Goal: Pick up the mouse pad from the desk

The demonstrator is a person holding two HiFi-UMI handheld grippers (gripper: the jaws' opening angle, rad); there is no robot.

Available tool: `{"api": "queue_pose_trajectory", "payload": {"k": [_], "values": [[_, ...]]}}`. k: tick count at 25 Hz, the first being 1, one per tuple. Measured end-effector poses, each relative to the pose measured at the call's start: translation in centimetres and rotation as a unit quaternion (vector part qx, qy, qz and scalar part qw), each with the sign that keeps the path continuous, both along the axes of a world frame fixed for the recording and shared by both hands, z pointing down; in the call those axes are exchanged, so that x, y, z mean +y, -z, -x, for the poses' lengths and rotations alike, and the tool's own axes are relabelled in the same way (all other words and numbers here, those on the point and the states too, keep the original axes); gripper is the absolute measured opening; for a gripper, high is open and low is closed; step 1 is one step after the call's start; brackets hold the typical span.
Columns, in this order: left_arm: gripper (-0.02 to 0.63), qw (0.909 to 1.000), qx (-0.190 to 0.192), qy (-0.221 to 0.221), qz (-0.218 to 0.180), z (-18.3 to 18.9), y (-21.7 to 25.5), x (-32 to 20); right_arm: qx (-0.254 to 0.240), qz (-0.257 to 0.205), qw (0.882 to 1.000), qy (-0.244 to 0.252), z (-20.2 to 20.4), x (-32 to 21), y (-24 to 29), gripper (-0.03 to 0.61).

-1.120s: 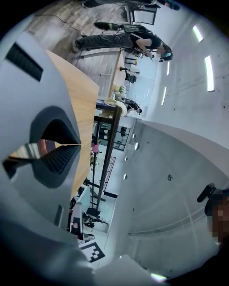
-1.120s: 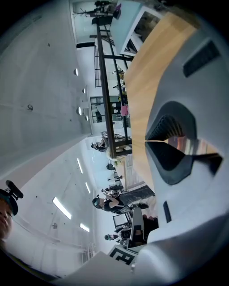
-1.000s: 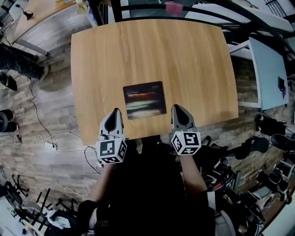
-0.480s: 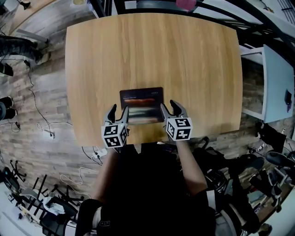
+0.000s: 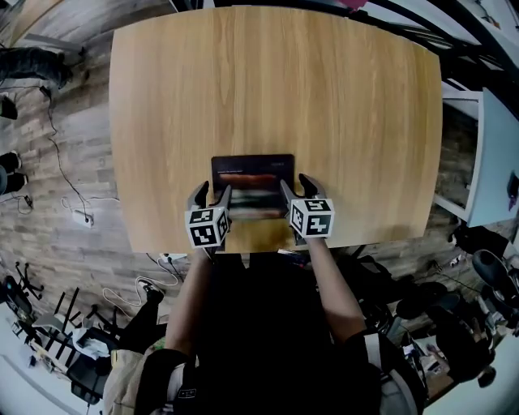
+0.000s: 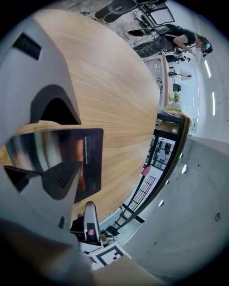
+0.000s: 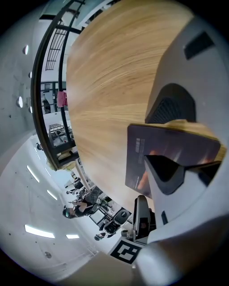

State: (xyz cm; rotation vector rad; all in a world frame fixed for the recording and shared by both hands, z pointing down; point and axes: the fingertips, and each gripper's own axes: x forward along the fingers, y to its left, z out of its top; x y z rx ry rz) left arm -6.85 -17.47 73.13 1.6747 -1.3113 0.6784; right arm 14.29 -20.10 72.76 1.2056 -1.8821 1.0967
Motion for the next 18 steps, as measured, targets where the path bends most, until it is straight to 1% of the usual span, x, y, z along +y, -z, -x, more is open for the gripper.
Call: {"api": "queue_pose_trajectory", "payload": {"k": [6,9,12,16,18], "values": [[0.249,0.9996,-0.002,-0.004,0.027,0.0,-2.3,0.1,0.011,0.022,1.000,-0.001,0.7,0.1,-2.2,0.216],[0.249,0.9996,0.004,0.003,0.027,0.3,-2.3,0.2,0.010,0.036,0.999,0.002,1.6,0.6,-2.7,0.216],[0.249,0.9994,0.015,0.010,0.029,0.1,-2.2,0.4,0.018,0.035,0.999,-0.002,1.9,0.9,-2.9,0.219],[0.249,0.9992,0.017,0.000,0.036,-0.6,-2.4,0.4,0.022,0.039,0.999,-0.019,1.2,0.8,-3.2,0.219],[0.249,0.9990,0.021,0.003,0.038,-0.8,-2.2,0.5,0.025,0.041,0.999,-0.024,0.9,1.0,-3.2,0.219]]}}
